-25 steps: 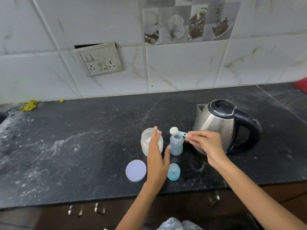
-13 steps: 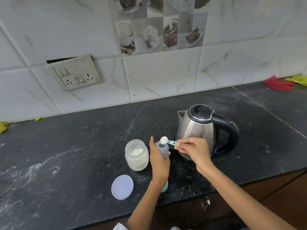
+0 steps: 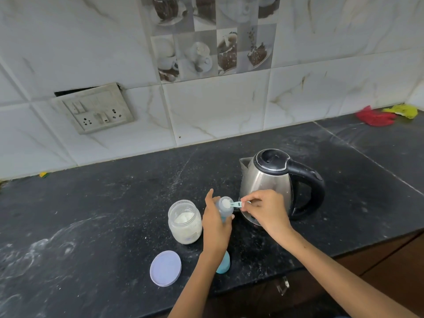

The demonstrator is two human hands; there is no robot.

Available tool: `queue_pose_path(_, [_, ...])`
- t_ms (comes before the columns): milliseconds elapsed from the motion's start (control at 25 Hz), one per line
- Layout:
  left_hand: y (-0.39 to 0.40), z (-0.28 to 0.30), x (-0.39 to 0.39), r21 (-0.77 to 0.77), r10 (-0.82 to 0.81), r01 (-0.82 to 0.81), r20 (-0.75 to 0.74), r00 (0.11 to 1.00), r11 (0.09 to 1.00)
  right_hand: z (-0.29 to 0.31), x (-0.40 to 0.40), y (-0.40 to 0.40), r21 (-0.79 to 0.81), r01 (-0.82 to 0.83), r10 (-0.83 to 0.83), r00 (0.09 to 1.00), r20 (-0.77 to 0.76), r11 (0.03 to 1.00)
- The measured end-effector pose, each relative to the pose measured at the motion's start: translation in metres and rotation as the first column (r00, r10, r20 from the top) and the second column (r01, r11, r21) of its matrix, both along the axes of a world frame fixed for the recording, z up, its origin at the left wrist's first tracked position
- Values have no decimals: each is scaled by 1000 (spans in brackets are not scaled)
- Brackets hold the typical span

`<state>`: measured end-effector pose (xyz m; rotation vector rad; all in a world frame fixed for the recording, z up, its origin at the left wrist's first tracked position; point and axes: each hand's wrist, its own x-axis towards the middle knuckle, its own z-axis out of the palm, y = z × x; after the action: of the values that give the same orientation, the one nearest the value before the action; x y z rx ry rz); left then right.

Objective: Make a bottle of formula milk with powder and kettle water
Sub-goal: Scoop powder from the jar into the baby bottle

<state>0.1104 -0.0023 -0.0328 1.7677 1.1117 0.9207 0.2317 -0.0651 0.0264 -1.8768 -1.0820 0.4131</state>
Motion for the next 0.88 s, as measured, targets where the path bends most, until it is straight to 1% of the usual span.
queue_pose_path(40, [0,0,-1,4,-5,5,-2,1000,1000,2,-1,0,1,-39,39,993,111,999])
queue_pose_path(80, [0,0,-1,7,-8,8,-3,1000,1000,3,-1,-1,3,-107,104,965,240,994])
queue_pose_path(120, [-1,0,-2,8,-9,9,0,1000,1000,5,-1,-2,-6,-196,184,909,373,981])
queue_pose_path(160, [-1,-1,-3,5,-12,12,11,1000,1000,7,0,-2,-23,-284,258,833,490,959])
queue_pose_path(200, [-1,-2,-3,0,-17,17,25,1000,1000,10,1,-4,-32,-355,307,756,579,934])
queue_pose_path(240, [-1,-4,-4,-5,-21,21,38,999,1000,12,3,-5,-31,-404,328,694,641,914])
queue_pose_path(280, [-1,-4,-5,-8,-21,21,46,999,1000,13,5,-7,-25,-435,333,650,683,900])
queue_pose_path(320, [0,-4,-5,-7,-16,17,49,999,1000,14,6,-8,-20,-456,335,622,708,890])
queue_pose_path(400, [1,-4,-7,11,-13,12,42,999,1000,14,6,-12,11,-480,320,602,731,877])
queue_pose_path(560, [5,-2,-9,33,-13,13,18,1000,999,12,8,-12,56,-490,304,622,722,870])
queue_pose_path(720, [4,-3,-10,45,-28,28,1,1000,999,12,10,-10,36,-464,315,653,689,885])
queue_pose_path(760, [4,-4,-10,50,-32,32,-5,999,998,12,10,-8,28,-433,312,691,652,901])
queue_pose_path(800, [4,-4,-10,50,-36,37,-10,999,998,12,10,-6,16,-376,299,760,577,926])
queue_pose_path(880, [3,-4,-10,47,-40,41,-14,999,998,12,14,-2,11,-234,216,912,349,972])
